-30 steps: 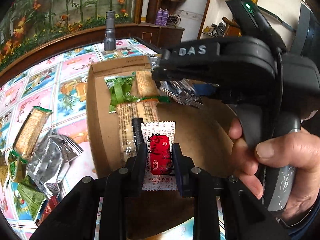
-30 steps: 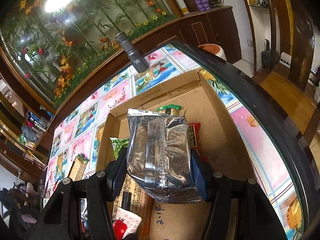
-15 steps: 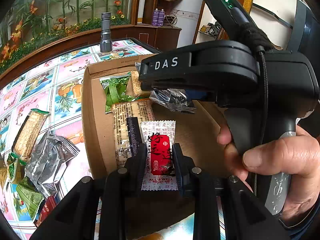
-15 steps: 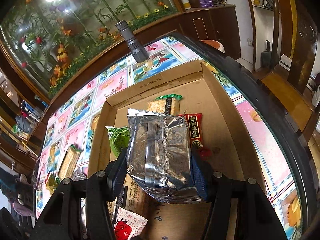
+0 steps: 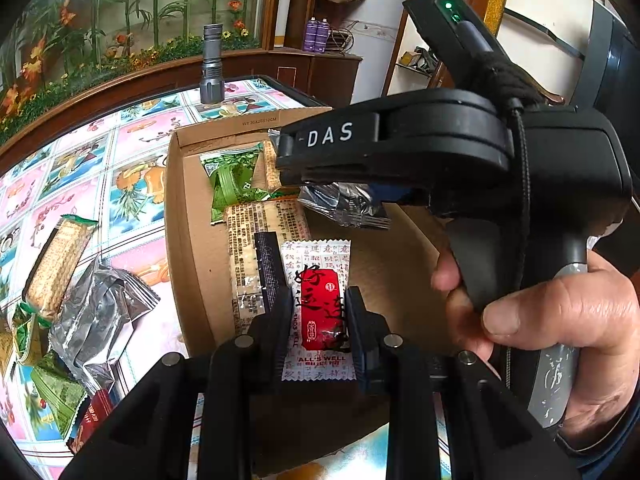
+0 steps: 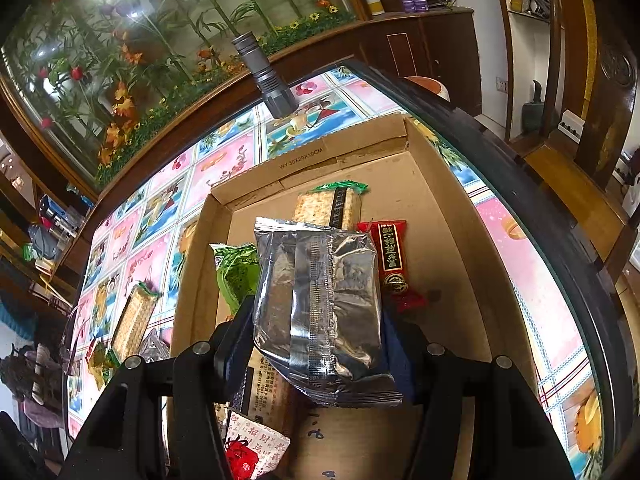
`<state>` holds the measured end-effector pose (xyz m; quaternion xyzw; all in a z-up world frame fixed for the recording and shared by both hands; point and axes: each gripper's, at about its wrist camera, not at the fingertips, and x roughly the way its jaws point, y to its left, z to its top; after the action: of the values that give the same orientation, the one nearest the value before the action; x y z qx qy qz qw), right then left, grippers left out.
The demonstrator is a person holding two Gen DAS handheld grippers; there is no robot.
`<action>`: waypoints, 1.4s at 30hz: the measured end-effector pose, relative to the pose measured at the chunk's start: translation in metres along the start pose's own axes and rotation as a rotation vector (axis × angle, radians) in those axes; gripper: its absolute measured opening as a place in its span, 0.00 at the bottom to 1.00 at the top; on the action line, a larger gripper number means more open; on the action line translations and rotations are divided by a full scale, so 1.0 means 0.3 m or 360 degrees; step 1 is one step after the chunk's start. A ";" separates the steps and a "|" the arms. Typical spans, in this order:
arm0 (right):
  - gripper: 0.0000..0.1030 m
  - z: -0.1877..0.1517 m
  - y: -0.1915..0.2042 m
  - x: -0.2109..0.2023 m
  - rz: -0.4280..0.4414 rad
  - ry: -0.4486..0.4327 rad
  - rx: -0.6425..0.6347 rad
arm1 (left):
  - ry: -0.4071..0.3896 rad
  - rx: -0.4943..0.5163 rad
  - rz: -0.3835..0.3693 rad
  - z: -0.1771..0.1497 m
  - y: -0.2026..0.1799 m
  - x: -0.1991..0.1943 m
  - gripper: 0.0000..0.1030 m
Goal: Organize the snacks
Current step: 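Lower the foil bag into the box and open the right tool while the left tool releases the candy, then withdraw both tools from the box and grasp a red candy with the left tool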
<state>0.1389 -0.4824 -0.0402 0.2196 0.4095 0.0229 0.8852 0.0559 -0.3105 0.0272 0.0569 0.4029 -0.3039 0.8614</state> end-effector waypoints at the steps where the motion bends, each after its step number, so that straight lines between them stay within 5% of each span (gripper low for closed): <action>1: 0.61 0.000 0.002 0.001 -0.0002 0.0001 -0.0004 | 0.0000 -0.0001 0.0000 0.000 0.000 0.000 0.25; 16: 0.62 -0.001 0.001 -0.025 -0.0034 -0.0033 0.0029 | 0.0001 -0.0007 -0.0060 0.006 0.001 0.006 0.31; 22: 0.62 0.006 -0.005 -0.064 -0.0041 -0.0110 0.0047 | -0.0017 -0.0034 -0.0184 0.011 0.010 -0.019 0.33; 26: 0.62 0.016 -0.020 -0.101 -0.0048 -0.0197 0.0081 | -0.0078 -0.0060 -0.0202 0.023 0.025 -0.067 0.44; 42: 0.62 -0.003 0.086 -0.114 0.0165 -0.0227 -0.0103 | -0.0208 -0.0311 0.0098 -0.001 0.360 -0.235 0.44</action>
<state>0.1191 -0.4663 -0.0058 0.2129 0.3325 0.0662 0.9164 0.0826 -0.1892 0.0624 -0.0349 0.3716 -0.2396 0.8963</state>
